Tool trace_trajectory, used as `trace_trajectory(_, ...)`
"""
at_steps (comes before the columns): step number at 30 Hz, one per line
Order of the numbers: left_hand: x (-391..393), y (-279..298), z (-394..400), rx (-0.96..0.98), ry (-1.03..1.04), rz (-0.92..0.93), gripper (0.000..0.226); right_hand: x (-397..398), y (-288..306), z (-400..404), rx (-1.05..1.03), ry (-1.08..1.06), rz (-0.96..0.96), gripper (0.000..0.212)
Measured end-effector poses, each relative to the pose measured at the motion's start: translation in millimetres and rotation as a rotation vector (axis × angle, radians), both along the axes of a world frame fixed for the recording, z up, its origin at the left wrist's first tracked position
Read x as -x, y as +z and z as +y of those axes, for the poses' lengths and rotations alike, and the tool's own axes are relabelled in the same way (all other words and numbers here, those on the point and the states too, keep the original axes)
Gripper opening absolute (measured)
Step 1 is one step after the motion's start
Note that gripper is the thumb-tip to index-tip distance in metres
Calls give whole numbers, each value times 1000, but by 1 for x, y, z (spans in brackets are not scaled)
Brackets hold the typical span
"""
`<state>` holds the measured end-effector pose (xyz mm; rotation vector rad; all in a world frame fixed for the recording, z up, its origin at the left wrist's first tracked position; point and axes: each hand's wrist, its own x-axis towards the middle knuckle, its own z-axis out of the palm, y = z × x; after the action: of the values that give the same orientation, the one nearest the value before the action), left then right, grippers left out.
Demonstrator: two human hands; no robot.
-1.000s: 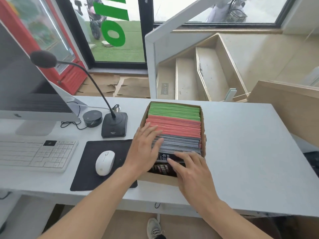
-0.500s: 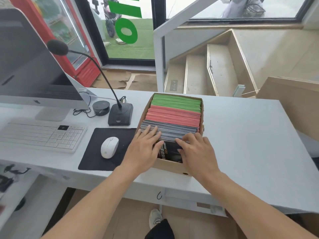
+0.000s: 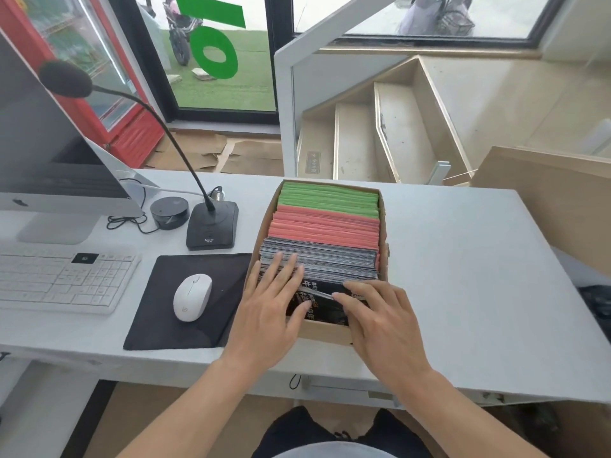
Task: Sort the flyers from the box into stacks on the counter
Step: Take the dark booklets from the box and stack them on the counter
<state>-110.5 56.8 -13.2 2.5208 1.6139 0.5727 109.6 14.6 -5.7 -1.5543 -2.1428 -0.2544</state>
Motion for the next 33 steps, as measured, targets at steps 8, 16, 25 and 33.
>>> trace_trajectory(8, -3, 3, 4, 1, 10, -35, 58, 3, 6, 5, 66, 29, 75, 32)
trace_trajectory(16, -11, -1, -11, -63, 95, -144, 52, -14, 8, 8, 44, 145, -19, 40)
trace_trajectory(25, -13, 11, -22, -53, 176, -244, 32, -12, 8, 6, 123, 261, 183, 37)
trace_trajectory(33, -11, 44, -10, 22, 92, -82, 37, -14, 34, 11, 301, 209, 214, 18)
